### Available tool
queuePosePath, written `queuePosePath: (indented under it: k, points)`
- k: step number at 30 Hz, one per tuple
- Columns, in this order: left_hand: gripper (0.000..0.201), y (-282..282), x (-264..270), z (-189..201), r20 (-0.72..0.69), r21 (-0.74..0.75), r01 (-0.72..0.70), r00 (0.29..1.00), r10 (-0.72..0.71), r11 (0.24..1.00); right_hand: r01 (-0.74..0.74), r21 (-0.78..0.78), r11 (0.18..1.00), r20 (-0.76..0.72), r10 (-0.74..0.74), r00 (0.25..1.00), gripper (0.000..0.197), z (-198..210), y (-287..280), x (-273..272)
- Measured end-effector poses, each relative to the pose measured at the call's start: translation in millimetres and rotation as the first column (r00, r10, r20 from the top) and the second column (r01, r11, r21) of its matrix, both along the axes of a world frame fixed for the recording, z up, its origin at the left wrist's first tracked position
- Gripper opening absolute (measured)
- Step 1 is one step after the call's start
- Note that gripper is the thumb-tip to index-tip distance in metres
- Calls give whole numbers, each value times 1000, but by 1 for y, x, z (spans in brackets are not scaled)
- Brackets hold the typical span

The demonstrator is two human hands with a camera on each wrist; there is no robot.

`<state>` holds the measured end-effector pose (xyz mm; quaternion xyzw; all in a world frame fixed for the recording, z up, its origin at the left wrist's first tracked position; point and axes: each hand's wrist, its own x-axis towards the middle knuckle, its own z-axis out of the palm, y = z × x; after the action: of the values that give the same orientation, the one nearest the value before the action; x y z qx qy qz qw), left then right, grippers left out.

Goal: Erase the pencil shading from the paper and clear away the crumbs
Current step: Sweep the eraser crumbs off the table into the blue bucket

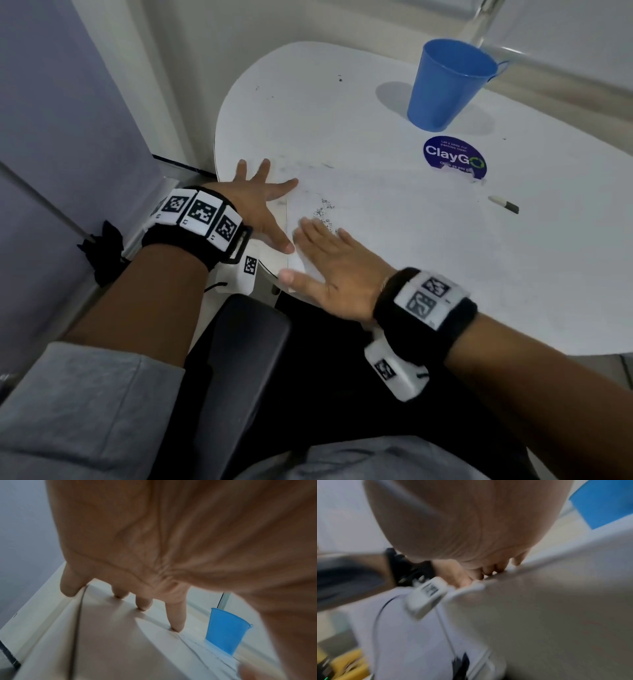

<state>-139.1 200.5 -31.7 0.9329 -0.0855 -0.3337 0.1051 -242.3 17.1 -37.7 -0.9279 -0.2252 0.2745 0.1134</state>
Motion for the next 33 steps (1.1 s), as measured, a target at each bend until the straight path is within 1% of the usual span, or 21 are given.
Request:
queuePosePath:
  k: [2,4,6,8,9,11,14,16,18,20,22,25,27,28,29,31,33]
  points:
    - [127,-1,1,1,-1,9,0,1000,0,1000,33,62,998,19,-34,999,103,12,-3,11]
    - [129,-1,3,1,-9,4,-1,1000,2,1000,-7,80,997,12,6,1000,102,22,-18,-3]
    - [133,0,3,0,-26,2,-1,1000,1,1000,-77,-2,997,-73,77,994,108,24,-34,-30]
    - [136,1,5,-1,-39,11,5,999,-4,1000,-126,-105,986,-128,113,985,110,16,-37,-38]
    - [135,0,5,0,-35,21,9,999,-9,1000,-121,-117,986,-121,107,987,108,11,-31,-31]
    - [134,0,4,1,-16,29,8,1000,-7,1000,-71,-72,995,-71,66,995,105,6,-12,-5]
    - [130,0,2,0,-6,22,8,1000,-8,1000,-12,5,1000,8,12,1000,104,15,-1,18]
    - [133,1,2,1,-10,13,7,1000,-6,1000,-39,29,999,24,38,999,104,20,-14,1]
    - [139,1,2,2,-40,-11,0,999,0,1000,-102,-48,994,-39,100,994,109,20,-27,-29]
    - [139,2,3,1,-55,-17,-10,998,9,1000,-129,-117,985,-62,122,991,111,11,-30,-37]
    - [137,0,4,0,-47,-10,-12,999,11,1000,-69,-102,992,-20,67,998,109,3,-16,-15]
    - [130,0,2,0,-24,5,1,1000,0,1000,56,-28,998,28,-55,998,102,12,0,18]
    - [131,1,3,0,-28,-8,-5,1000,5,1000,92,12,996,52,-93,994,102,20,-10,11]
    - [136,1,3,0,-41,-22,-9,999,8,1000,95,-5,995,26,-95,995,102,22,-19,-3]
    - [140,2,3,0,-51,-33,-11,999,9,999,86,-50,995,-31,-87,996,103,24,-27,-19]
    - [141,2,4,-1,-55,-29,-5,998,3,1000,41,-159,986,-123,-61,991,104,19,-35,-38]
    - [138,2,4,-2,-39,-12,4,999,-4,1000,34,-181,983,-85,-50,995,105,9,-26,-27]
